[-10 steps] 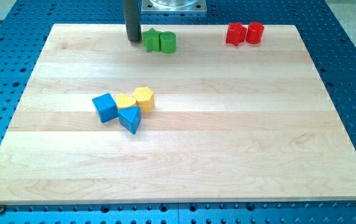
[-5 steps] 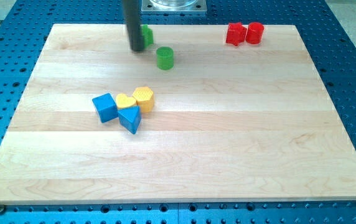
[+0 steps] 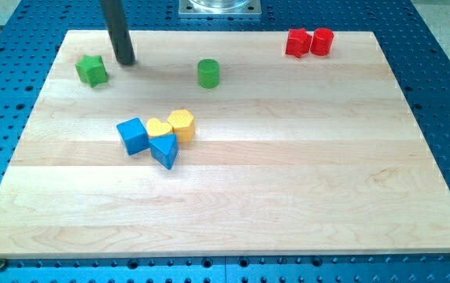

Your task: Slide the green star to the top of the blue cube

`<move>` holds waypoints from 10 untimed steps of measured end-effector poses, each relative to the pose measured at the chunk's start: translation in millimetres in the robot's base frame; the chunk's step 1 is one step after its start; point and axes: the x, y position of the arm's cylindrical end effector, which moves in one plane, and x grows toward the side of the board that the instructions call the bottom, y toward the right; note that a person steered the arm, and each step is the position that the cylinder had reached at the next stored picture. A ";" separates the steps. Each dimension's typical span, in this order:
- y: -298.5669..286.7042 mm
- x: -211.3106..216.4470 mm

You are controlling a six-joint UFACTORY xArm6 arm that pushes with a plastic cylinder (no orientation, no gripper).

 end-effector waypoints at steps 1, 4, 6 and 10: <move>-77.3 32.9; -16.0 75.3; -13.1 110.9; 42.0 127.7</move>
